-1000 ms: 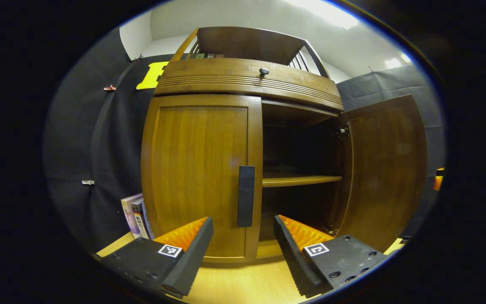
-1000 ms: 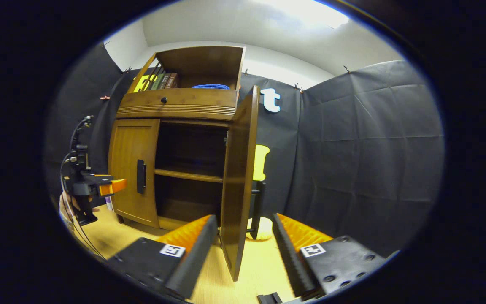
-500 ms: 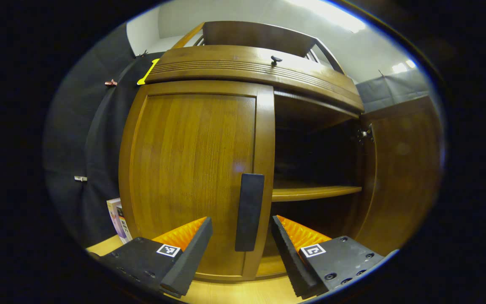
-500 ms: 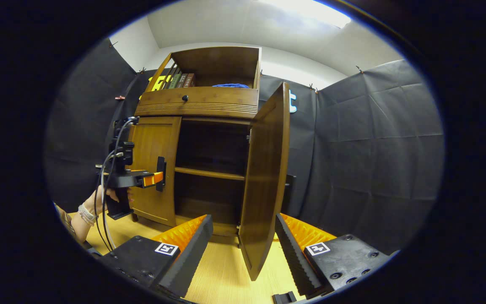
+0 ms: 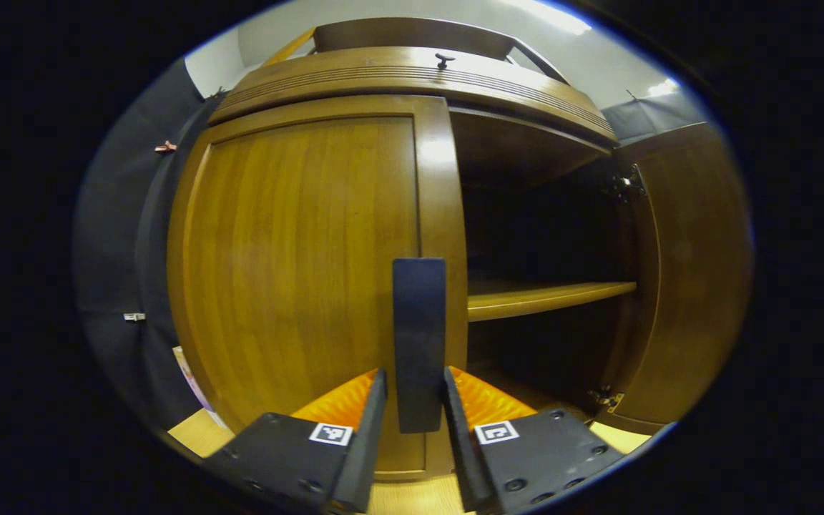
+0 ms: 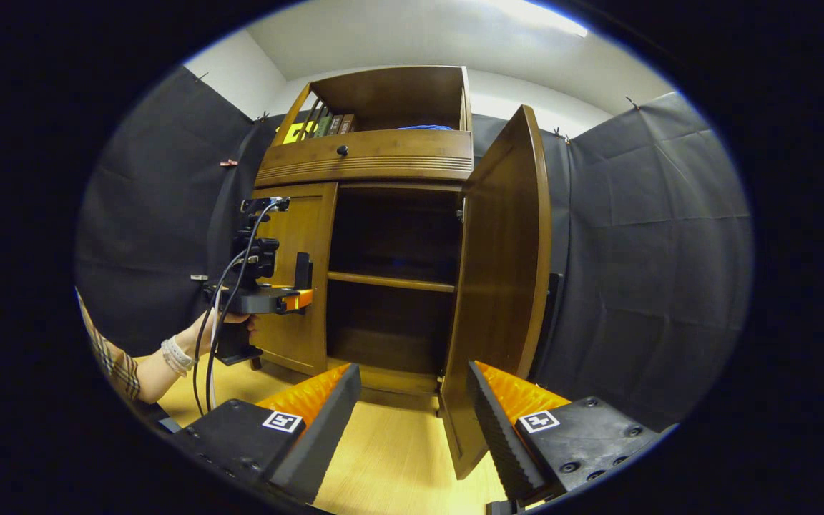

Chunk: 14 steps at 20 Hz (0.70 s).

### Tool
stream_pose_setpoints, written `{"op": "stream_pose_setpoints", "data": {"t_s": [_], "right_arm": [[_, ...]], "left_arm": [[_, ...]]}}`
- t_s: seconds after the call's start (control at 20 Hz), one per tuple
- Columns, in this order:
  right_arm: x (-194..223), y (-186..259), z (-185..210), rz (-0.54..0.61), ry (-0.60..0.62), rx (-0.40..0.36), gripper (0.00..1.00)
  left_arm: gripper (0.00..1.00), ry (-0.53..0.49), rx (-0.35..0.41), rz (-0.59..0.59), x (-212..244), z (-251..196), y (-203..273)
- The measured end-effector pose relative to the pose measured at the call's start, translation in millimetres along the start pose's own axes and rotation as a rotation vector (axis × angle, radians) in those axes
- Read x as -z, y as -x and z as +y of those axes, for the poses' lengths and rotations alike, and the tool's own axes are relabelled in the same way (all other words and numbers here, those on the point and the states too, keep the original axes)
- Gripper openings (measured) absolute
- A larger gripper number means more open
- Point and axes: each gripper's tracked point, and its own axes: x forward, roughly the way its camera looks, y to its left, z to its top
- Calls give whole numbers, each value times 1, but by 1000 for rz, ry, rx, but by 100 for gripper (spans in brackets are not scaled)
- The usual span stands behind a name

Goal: Open the right door of the double-door shoe cabinet with the right hand, and open the left door with the left hand.

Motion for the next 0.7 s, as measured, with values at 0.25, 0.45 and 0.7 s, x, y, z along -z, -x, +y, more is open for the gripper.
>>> {"op": "stream_pose_setpoints", "data": {"t_s": [0.25,0.45,0.7], "right_arm": [[4,0,-1,12,-24,9,94],[1,6,3,13,4,13,88],[-12,18,21,-26,53,-3,89]], "left_arm": [[34,41,39,16,1,-2,4],[31,59,82,35,1,-2,17],[29,88,165,50,3,-1,48]]}}
